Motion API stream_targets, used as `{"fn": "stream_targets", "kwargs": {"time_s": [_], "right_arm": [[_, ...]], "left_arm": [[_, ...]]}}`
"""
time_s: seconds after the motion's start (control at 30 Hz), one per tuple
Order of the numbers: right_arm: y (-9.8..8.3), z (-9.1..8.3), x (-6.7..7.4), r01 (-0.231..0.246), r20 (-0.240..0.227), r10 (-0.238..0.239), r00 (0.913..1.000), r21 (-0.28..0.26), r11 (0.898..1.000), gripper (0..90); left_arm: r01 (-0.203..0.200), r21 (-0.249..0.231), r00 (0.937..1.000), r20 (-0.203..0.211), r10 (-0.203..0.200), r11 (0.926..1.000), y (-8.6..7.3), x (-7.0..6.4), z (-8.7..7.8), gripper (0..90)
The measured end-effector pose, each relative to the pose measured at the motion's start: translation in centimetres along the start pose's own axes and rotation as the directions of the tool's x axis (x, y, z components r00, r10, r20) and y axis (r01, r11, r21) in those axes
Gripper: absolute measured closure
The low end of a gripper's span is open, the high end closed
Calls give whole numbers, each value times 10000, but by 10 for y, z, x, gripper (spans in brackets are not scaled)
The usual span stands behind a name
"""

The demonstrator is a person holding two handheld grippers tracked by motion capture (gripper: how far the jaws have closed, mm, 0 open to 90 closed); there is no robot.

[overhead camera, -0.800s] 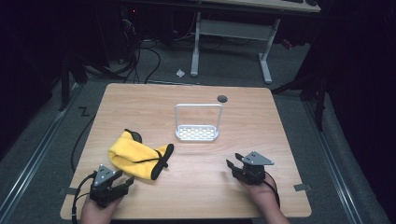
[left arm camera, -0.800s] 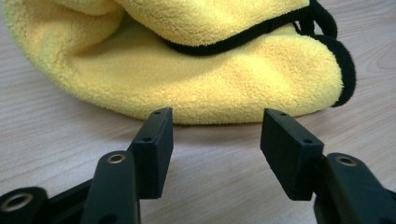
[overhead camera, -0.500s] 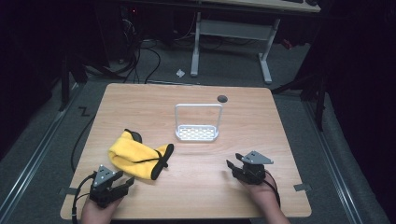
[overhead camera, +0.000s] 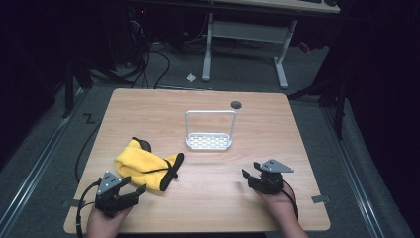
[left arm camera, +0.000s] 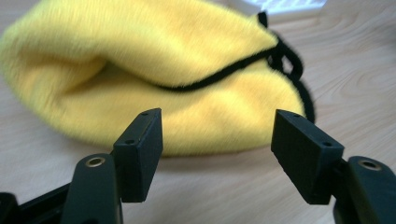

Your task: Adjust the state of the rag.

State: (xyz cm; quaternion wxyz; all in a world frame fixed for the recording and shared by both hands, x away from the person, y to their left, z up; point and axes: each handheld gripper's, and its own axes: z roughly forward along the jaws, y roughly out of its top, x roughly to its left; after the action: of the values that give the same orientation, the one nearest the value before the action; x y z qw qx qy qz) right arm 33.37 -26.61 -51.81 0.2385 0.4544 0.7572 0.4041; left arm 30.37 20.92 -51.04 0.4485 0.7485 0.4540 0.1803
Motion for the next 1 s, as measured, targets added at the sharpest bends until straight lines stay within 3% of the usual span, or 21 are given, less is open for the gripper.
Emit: {"fn": "stream_targets", "kwargs": {"time_s": [0.1, 0.17, 0.33, 0.5, 0.57, 0.63, 0.67, 0.7, 0.73, 0.77, 0.8, 0.87, 1.0], "right_arm": [[0, -1, 2, 59, 56, -59, 10000, -95, 9999, 392], [0, -1, 4, 369, -31, -370, 9993, -30, 9993, 388], [0, 0, 5, 366, -101, -366, 9993, -2, 9993, 390], [0, -1, 5, 319, -355, -319, 9989, 16, 9995, 499], [0, 0, 6, 288, -438, -284, 9986, 95, 9995, 516], [0, 0, 6, 346, -542, -338, 9980, 130, 9993, 533], [1, 0, 6, 365, -556, -358, 9978, 124, 9993, 539], [1, 0, 6, 345, -579, -337, 9978, 125, 9993, 550], [1, 0, 6, 332, -615, -324, 9976, 112, 9994, 555], [1, 0, 6, 332, -615, -324, 9976, 112, 9994, 555], [2, -1, 7, 314, -660, -305, 9974, 116, 9994, 564], [2, -1, 7, 320, -687, -312, 9971, 111, 9994, 567], [2, 1, 8, 354, -735, -344, 9967, 120, 9993, 568]], "left_arm": [[-151, 15, 9999, 85, 150, 9999, 9, -4, 4, 337], [-236, 36, 9997, 104, 236, 9997, 15, -5, 7, 333], [-180, 91, 9998, 80, 180, 9998, 36, -3, 22, 328], [-221, 37, 9996, -158, 221, 9997, 57, -2, 35, 369], [-139, 272, 9990, -427, 151, 9995, 60, 1, 41, 465], [171, 1021, 9973, -732, -97, 9946, 58, 7, 53, 594], [171, 1021, 9973, -732, -97, 9946, 58, 7, 53, 658], [80, 1799, 9938, -1105, 121, 9837, 50, 12, 67, 733], [154, 1936, 9947, -1030, 47, 9810, 45, 14, 72, 777], [154, 1936, 9947, -1030, 47, 9810, 45, 14, 72, 799], [222, 1598, 9943, -1062, -52, 9869, 40, 13, 73, 820], [48, 1558, 9938, -1109, 126, 9878, 38, 7, 74, 843], [-201, 1553, 9965, -777, 325, 9877, 35, -3, 73, 849]]}}
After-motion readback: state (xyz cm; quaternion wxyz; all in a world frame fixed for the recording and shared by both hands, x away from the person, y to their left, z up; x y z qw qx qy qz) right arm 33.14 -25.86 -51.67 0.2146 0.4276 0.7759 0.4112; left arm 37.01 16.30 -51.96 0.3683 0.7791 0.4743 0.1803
